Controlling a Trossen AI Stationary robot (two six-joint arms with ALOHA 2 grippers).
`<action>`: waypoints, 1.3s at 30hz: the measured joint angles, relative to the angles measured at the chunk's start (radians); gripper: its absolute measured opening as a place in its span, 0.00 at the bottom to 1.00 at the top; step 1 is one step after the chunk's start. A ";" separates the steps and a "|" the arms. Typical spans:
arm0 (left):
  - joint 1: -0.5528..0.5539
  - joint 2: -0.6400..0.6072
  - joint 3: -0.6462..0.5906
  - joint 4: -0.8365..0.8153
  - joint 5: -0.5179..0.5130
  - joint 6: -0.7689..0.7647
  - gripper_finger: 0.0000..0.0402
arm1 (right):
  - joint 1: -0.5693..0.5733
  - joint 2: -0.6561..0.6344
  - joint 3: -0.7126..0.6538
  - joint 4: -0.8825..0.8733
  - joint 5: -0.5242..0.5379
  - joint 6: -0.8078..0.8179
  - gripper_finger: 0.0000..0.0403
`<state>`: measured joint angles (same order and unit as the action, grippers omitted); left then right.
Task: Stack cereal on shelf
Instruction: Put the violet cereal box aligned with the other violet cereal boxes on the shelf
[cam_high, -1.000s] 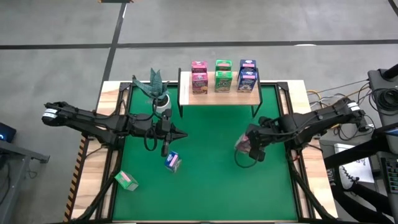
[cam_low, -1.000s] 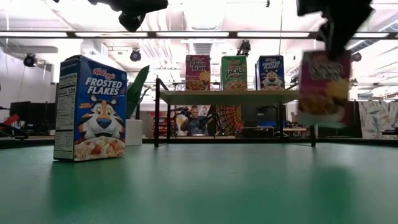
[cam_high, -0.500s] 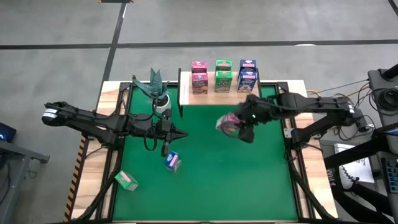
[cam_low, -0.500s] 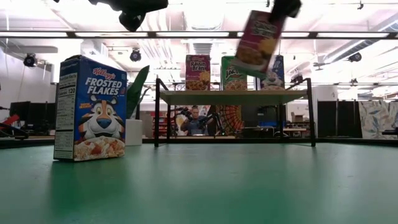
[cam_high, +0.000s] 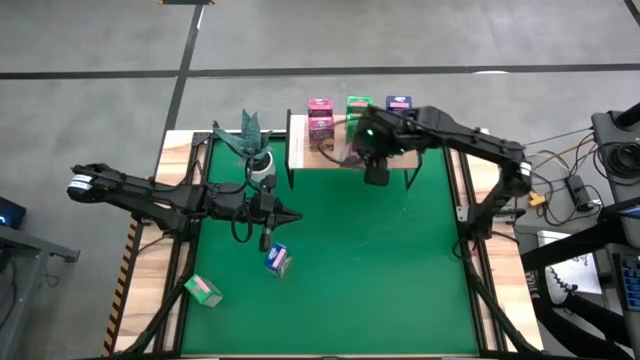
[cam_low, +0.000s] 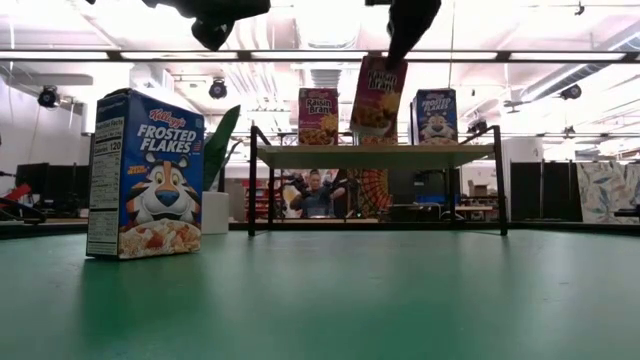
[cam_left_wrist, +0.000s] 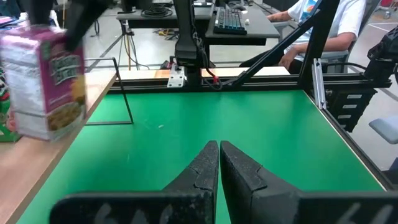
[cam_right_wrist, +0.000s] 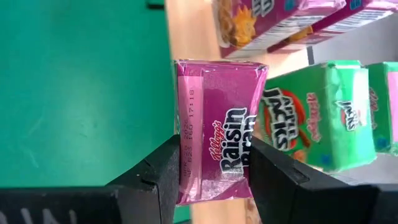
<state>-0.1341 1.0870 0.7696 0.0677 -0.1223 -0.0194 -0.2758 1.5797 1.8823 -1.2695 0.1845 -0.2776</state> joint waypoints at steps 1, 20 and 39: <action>0.000 0.000 0.000 0.000 0.000 0.001 0.00 | -0.012 0.020 0.024 -0.014 -0.001 -0.013 0.38; 0.000 0.000 0.000 0.003 0.000 0.015 0.00 | -0.033 0.157 0.193 -0.109 -0.010 -0.117 0.38; 0.000 0.000 0.000 0.016 0.000 0.014 0.00 | -0.033 0.157 0.192 -0.104 0.000 -0.121 0.45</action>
<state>-0.1341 1.0866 0.7696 0.0834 -0.1223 -0.0051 -0.3084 1.7370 2.0747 -1.3733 0.1844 -0.3989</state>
